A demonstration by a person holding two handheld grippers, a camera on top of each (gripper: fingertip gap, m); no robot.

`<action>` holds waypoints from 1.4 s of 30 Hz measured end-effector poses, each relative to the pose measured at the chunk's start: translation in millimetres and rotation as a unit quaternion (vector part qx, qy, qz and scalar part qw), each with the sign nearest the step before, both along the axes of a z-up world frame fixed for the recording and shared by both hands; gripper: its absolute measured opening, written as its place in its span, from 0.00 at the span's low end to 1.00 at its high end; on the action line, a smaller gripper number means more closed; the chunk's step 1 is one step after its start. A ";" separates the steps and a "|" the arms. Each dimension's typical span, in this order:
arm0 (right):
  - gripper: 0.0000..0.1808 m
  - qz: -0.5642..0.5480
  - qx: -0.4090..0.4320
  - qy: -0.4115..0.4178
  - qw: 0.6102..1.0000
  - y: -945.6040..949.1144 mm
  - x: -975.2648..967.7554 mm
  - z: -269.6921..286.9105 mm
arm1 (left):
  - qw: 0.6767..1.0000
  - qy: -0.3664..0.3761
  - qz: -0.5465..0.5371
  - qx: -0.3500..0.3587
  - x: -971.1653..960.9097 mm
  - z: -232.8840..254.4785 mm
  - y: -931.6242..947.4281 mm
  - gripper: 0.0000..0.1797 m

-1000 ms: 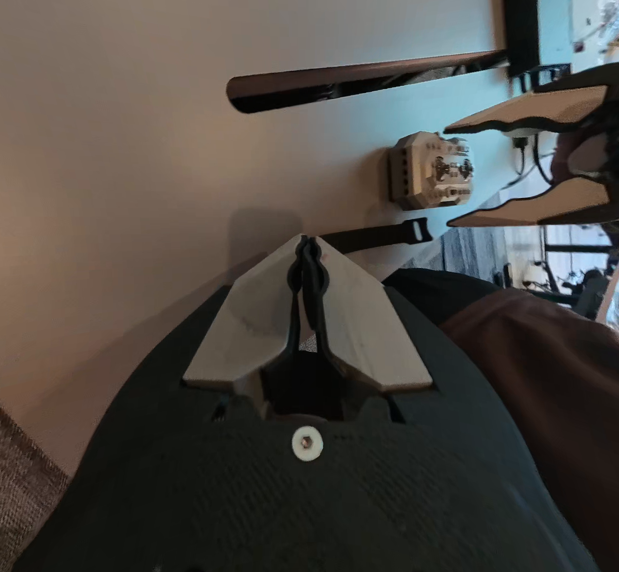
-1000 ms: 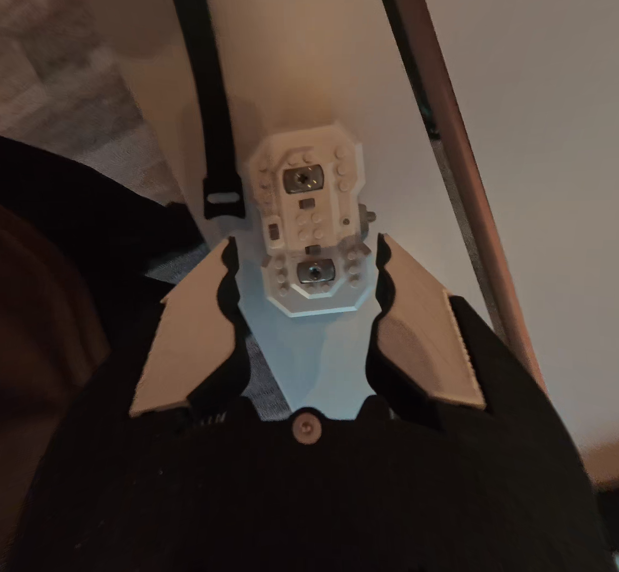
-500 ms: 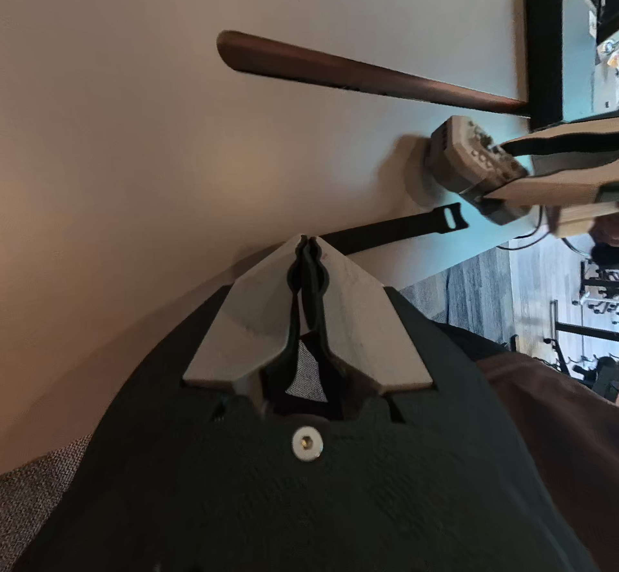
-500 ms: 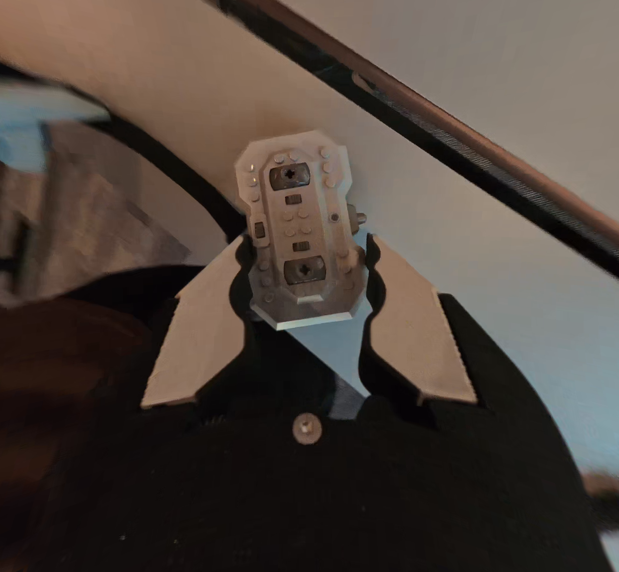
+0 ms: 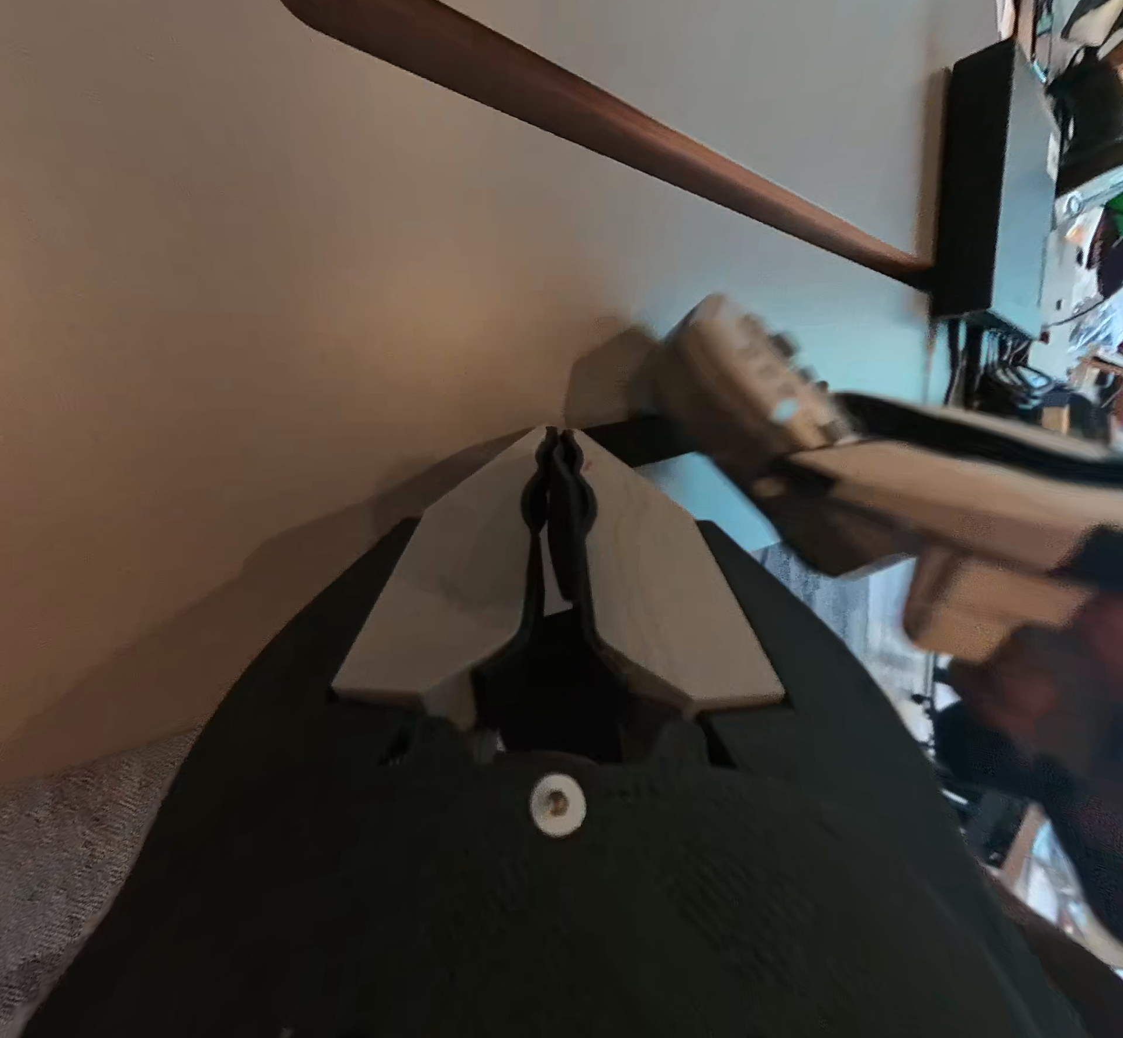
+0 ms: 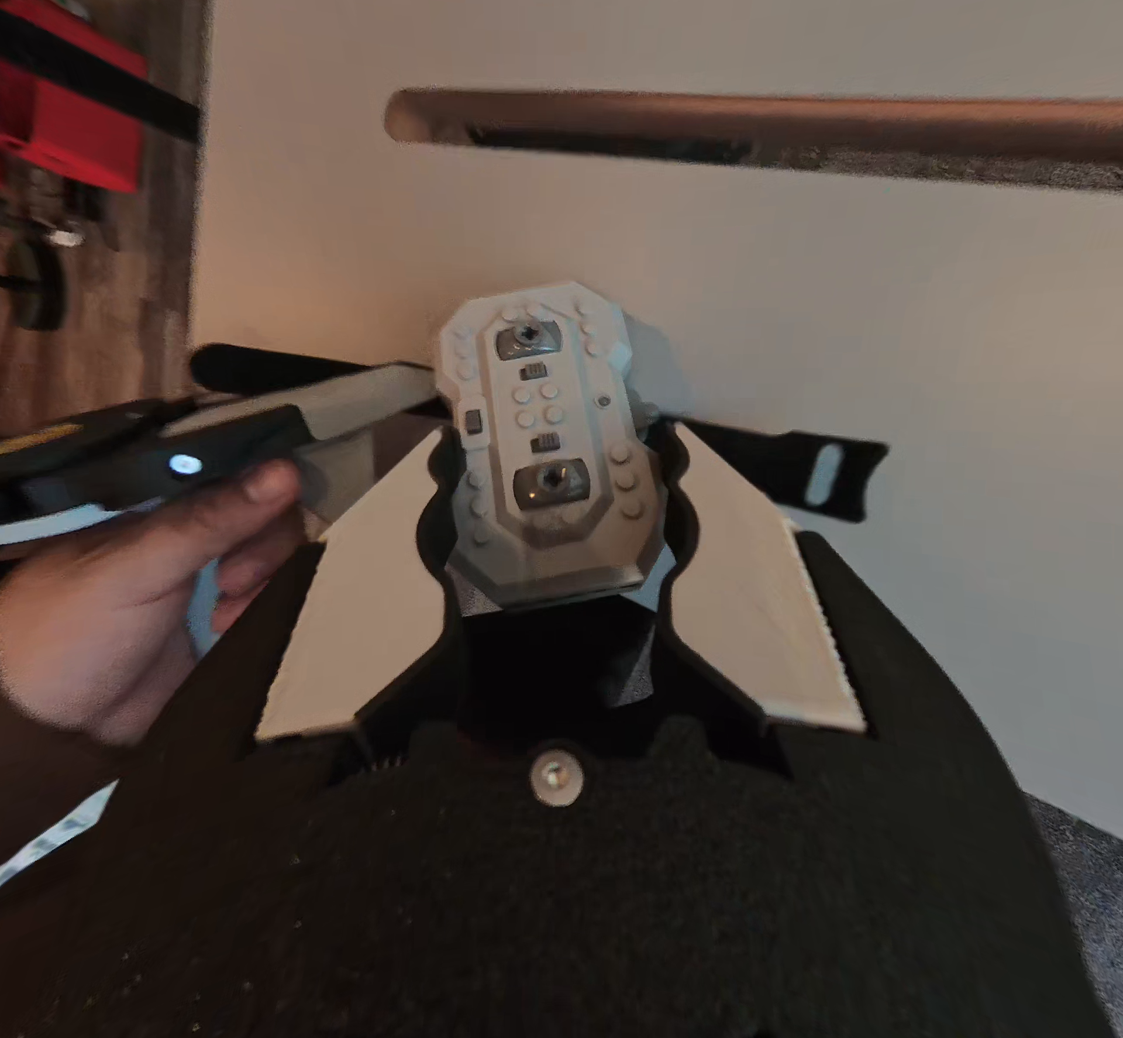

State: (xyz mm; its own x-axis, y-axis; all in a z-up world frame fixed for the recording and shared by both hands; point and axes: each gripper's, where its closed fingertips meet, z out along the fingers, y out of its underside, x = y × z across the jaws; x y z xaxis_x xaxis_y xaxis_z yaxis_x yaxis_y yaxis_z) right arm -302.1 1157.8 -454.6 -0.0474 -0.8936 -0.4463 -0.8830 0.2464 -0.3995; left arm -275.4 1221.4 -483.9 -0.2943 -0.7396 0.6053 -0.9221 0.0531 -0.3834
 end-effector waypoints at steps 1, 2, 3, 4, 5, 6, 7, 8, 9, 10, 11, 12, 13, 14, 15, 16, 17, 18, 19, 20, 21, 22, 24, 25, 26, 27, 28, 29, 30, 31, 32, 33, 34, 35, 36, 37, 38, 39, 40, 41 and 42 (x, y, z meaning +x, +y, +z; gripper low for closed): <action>0.36 -0.004 -0.009 0.004 1.000 5.1 -2.3 -8.1 | 1.000 0.006 0.005 -0.003 -0.1 -0.6 -2.0 0.00; 0.35 -0.009 -0.012 0.009 1.000 10.4 -4.6 -14.3 | 1.000 0.011 0.004 -0.003 -1.2 -1.2 -3.9 0.00; 0.34 -0.010 -0.012 0.015 1.000 16.3 -7.6 -18.8 | 1.000 0.013 0.001 -0.002 -2.8 -1.4 -5.4 0.00; 0.35 -0.005 -0.012 0.018 1.000 21.3 -10.5 -21.2 | 1.000 0.010 -0.002 0.000 -3.3 -0.7 -6.3 0.00; 0.36 -0.001 -0.016 0.013 1.000 23.5 -11.5 -21.1 | 1.000 0.006 -0.004 0.001 -3.1 0.1 -6.6 0.00; 0.36 0.003 -0.019 0.006 1.000 23.4 -11.7 -19.0 | 1.000 0.006 -0.007 0.001 -3.4 0.7 -6.8 0.00; 0.36 0.005 -0.020 -0.002 1.000 21.7 -11.9 -16.0 | 1.000 0.005 -0.008 0.000 -3.6 1.3 -6.6 0.00; 0.37 0.004 -0.018 -0.008 1.000 18.4 -12.8 -12.5 | 1.000 0.006 -0.008 0.000 -3.7 1.7 -6.2 0.00; 0.37 0.002 -0.015 -0.013 1.000 14.1 -14.1 -9.1 | 1.000 0.005 -0.008 0.001 -3.9 2.3 -6.2 0.00; 0.37 -0.001 -0.014 -0.018 1.000 7.7 -16.1 -6.2 | 1.000 0.004 -0.010 0.001 -4.3 3.0 -6.5 0.01; 0.37 -0.005 -0.015 -0.022 1.000 -0.9 -18.0 -3.7 | 1.000 0.002 -0.015 0.006 -4.9 3.0 -6.2 0.02; 0.37 -0.011 -0.020 -0.026 0.999 -12.3 -19.4 -2.5 | 1.000 0.001 -0.019 0.013 -5.5 2.6 -5.2 0.06; 0.37 -0.016 -0.032 -0.024 0.999 -26.5 -21.3 -4.2 | 1.000 0.001 -0.026 0.015 -6.9 2.6 -4.6 0.07; 0.37 -0.021 -0.051 -0.017 0.998 -42.8 -23.7 -8.4 | 0.999 -0.003 -0.029 0.019 -7.2 3.3 -2.6 0.07; 0.37 -0.027 -0.068 -0.010 0.997 -58.4 -25.8 -13.4 | 0.999 -0.010 -0.028 0.022 -6.3 4.5 0.4 0.07; 0.37 -0.029 -0.082 -0.001 0.996 -71.2 -27.7 -18.9 | 0.999 -0.015 -0.027 0.025 -5.6 5.8 3.2 0.08; 0.37 -0.028 -0.095 0.008 0.995 -81.8 -29.4 -24.1 | 0.999 -0.018 -0.028 0.027 -5.5 6.9 5.8 0.08; 0.35 -0.025 -0.102 0.009 0.994 -88.5 -29.2 -26.6 | 0.999 -0.023 -0.029 0.031 -4.9 7.9 8.5 0.09; 0.34 -0.022 -0.101 0.006 0.995 -91.0 -27.9 -26.5 | 0.998 -0.030 -0.030 0.035 -3.9 9.1 11.3 0.10; 0.34 -0.021 -0.097 0.008 0.995 -91.8 -26.7 -26.2 | 0.998 -0.036 -0.031 0.039 -2.9 10.5 13.8 0.10; 0.35 -0.022 -0.093 0.012 0.995 -91.9 -26.0 -25.6 | 0.998 -0.041 -0.033 0.043 -2.2 11.8 16.2 0.11; 0.35 -0.022 -0.090 0.014 0.996 -91.5 -25.4 -23.8 | 0.997 -0.046 -0.035 0.052 -1.5 12.4 19.4 0.14; 0.35 -0.005 -0.105 0.023 0.994 -91.8 -28.2 -20.4 | 0.993 -0.072 -0.046 0.084 2.0 13.4 28.1 0.17; 0.35 0.015 -0.114 0.033 0.993 -89.5 -32.0 -19.2 | 0.989 -0.088 -0.054 0.110 4.7 13.6 34.5 0.24; 0.36 0.040 -0.123 0.046 0.991 -86.4 -37.3 -18.2 | 0.984 -0.101 -0.071 0.130 4.9 15.2 39.8 0.35; 0.36 0.068 -0.142 0.054 0.986 -85.6 -42.4 -16.4 | 0.979 -0.117 -0.086 0.142 4.5 19.9 44.3 0.42; 0.36 0.102 -0.162 0.052 0.980 -83.3 -45.7 -12.5 | 0.974 -0.140 -0.106 0.142 2.9 28.5 47.3 0.47; 0.36 0.148 -0.171 0.046 0.973 -75.9 -49.8 -7.9 | 0.965 -0.169 -0.133 0.146 0.2 38.0 50.2 0.53; 0.37 0.191 -0.175 0.047 0.965 -68.3 -55.6 -5.2 | 0.952 -0.200 -0.172 0.158 -4.4 45.7 53.3 0.56; 0.39 0.218 -0.190 0.050 0.956 -65.8 -58.9 -3.8 | 0.933 -0.225 -0.224 0.169 -12.2 51.1 55.0 0.57; 0.39 0.247 -0.200 0.048 0.947 -61.4 -61.7 -2.4 | 0.913 -0.246 -0.273 0.180 -19.7 55.2 56.7 0.58; 0.40 0.273 -0.214 0.047 0.937 -58.3 -63.8 -2.1 | 0.891 -0.263 -0.318 0.189 -26.8 58.6 57.7 0.58; 0.41 0.289 -0.235 0.043 0.927 -57.3 -62.6 -2.0 | 0.869 -0.278 -0.353 0.207 -30.1 60.3 59.6 0.58; 0.41 0.304 -0.250 0.037 0.919 -54.0 -61.4 -2.0 | 0.848 -0.294 -0.375 0.231 -29.0 60.9 61.6 0.60; 0.41 0.316 -0.262 0.033 0.911 -49.8 -60.0 -2.6 | 0.832 -0.308 -0.385 0.255 -25.6 61.2 62.3 0.61; 0.41 0.324 -0.273 0.029 0.905 -45.2 -58.5 -3.5 | 0.823 -0.314 -0.390 0.269 -23.7 60.8 61.0 0.61; 0.41 0.333 -0.278 0.025 0.901 -39.0 -57.2 -4.6 | 0.822 -0.312 -0.393 0.271 -24.3 59.3 57.9 0.60; 0.41 0.341 -0.277 0.022 0.898 -31.7 -56.4 -5.8 | 0.825 -0.302 -0.393 0.270 -26.5 56.0 54.7 0.60; 0.41 0.347 -0.277 0.019 0.896 -25.3 -55.5 -7.2 | 0.833 -0.288 -0.388 0.271 -29.0 51.0 52.4 0.60; 0.41 0.352 -0.277 0.017 0.894 -19.6 -54.9 -8.7 | 0.842 -0.269 -0.382 0.270 -32.9 44.8 50.0 0.60; 0.41 0.356 -0.274 0.017 0.893 -14.1 -55.0 -10.4 | 0.852 -0.251 -0.375 0.266 -37.5 39.1 47.3 0.60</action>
